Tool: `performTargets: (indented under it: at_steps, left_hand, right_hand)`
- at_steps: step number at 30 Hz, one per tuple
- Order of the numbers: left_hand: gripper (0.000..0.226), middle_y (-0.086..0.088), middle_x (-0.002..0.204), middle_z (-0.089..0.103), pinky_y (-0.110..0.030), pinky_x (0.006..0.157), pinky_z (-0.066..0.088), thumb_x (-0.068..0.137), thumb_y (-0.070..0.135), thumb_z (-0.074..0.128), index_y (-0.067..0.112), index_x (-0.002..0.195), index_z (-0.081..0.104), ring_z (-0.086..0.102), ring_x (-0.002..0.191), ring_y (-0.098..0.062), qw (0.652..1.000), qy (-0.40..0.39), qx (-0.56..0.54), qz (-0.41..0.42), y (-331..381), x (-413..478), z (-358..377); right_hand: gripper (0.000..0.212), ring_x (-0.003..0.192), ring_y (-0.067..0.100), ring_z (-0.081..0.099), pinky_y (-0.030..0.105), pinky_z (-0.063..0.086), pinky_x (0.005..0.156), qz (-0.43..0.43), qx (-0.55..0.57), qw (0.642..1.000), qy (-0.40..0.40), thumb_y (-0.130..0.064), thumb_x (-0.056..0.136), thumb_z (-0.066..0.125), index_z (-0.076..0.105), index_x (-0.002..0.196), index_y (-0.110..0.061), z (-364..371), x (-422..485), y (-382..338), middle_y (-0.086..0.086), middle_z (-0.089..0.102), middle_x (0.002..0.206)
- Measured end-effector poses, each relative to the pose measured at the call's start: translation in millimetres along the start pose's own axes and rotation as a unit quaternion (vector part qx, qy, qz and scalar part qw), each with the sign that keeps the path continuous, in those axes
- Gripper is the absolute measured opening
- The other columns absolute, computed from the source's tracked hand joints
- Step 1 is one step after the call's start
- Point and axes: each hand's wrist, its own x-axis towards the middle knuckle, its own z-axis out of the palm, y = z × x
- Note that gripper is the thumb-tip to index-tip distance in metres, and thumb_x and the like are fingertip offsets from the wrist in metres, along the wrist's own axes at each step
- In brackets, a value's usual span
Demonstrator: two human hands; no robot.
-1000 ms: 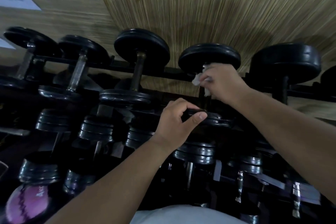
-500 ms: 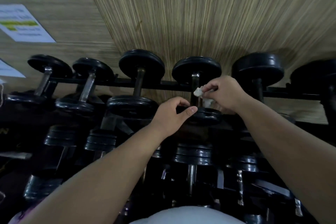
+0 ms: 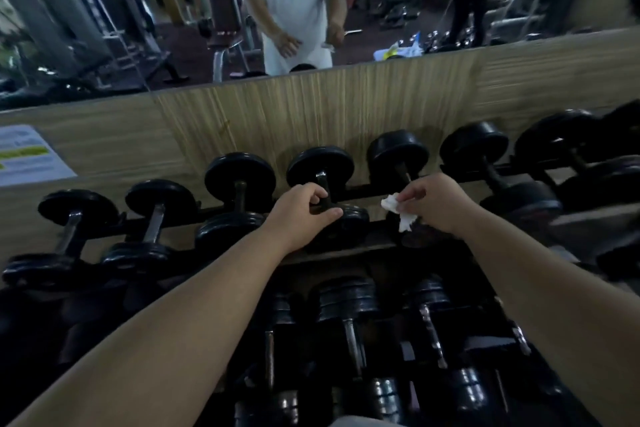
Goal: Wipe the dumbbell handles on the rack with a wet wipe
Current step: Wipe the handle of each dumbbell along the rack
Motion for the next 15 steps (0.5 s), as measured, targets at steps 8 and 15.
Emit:
performTargets:
  at_steps: [8,15]
  left_hand:
    - [0.050,0.007,0.122,0.058,-0.035,0.098,0.049,0.089,0.054,0.073,0.028,0.130,0.059,0.056,0.114,-0.014,0.998,-0.047,0.000,0.051,23,-66,19]
    - [0.046,0.010,0.114,0.060,-0.032,0.094,0.049,0.088,0.053,0.075,0.028,0.125,0.062,0.060,0.109,-0.013,0.992,-0.090,-0.010,0.089,67,-92,46]
  right_hand:
    - [0.009,0.083,0.015,0.070,0.031,0.059,0.070,0.061,0.033,0.997,0.039,-0.027,0.080,0.082,0.078,0.084,-0.019,-15,-128,1,-0.003,0.074,0.084]
    - [0.018,0.068,0.001,0.066,0.019,0.046,0.058,0.089,0.024,0.993,0.072,-0.042,0.075,0.084,0.077,0.077,-0.025,-33,-196,12,-0.010,0.071,0.069]
